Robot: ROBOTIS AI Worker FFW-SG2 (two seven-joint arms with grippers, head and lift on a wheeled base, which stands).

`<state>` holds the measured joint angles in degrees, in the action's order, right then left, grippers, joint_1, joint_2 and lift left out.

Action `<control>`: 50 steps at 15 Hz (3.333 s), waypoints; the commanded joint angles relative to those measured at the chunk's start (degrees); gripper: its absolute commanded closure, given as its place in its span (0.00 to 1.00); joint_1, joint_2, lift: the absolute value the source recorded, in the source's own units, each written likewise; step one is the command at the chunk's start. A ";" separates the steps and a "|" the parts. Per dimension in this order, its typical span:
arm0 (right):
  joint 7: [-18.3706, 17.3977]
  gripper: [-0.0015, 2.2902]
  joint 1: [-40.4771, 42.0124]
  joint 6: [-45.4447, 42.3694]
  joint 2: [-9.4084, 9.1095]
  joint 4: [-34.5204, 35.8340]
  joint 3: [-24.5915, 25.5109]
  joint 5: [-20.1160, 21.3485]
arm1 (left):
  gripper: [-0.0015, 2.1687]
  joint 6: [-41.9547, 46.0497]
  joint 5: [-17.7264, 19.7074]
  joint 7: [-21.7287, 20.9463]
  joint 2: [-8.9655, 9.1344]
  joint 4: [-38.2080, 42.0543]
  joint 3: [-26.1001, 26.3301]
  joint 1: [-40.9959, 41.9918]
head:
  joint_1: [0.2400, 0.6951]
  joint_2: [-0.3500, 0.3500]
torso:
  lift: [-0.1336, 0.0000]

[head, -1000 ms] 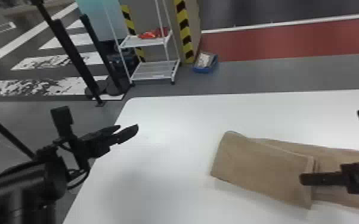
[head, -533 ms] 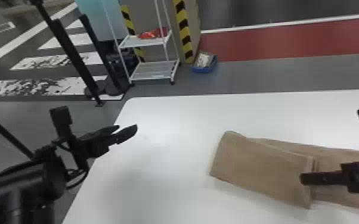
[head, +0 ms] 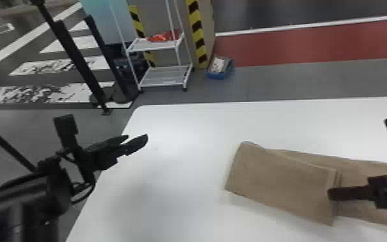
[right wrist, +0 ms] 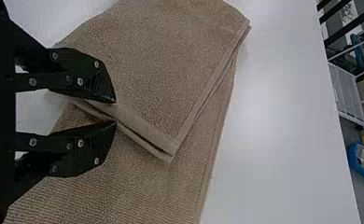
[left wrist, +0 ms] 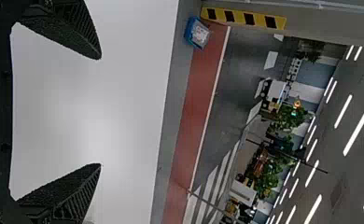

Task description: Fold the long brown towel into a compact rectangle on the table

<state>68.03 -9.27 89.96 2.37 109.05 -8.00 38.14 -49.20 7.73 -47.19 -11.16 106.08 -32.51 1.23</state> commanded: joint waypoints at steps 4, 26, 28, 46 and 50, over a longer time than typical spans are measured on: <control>-0.09 0.41 -0.05 0.12 0.00 -0.15 0.27 -0.18 | 0.03 0.02 0.00 -0.09 0.00 0.00 -0.09 0.18 | 1.00 0.93 | 0.07; -0.88 0.50 2.32 0.12 -0.26 7.41 9.14 -9.40 | 0.03 0.02 -0.44 0.08 -0.26 0.18 0.52 -0.26 | 1.00 0.92 | 0.07; -0.44 0.33 3.73 0.12 0.88 7.23 8.97 -8.96 | 0.03 0.02 -0.79 0.35 -0.18 0.09 1.14 -0.26 | 1.00 0.91 | 0.07; -5.36 0.09 -0.75 0.12 -1.58 -1.64 2.11 -7.21 | 0.03 0.90 -1.32 0.17 -0.35 -1.05 1.05 -0.44 | 1.00 0.94 | 0.07; -5.36 0.10 -1.46 0.12 -1.76 -2.87 0.35 -6.50 | 0.03 1.07 -1.32 -0.09 -0.35 -1.32 0.61 -0.26 | 1.00 0.96 | 0.07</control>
<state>62.65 -10.59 89.96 0.62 106.57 -7.14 31.29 -48.23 6.42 -47.27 -11.52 104.89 -31.80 0.88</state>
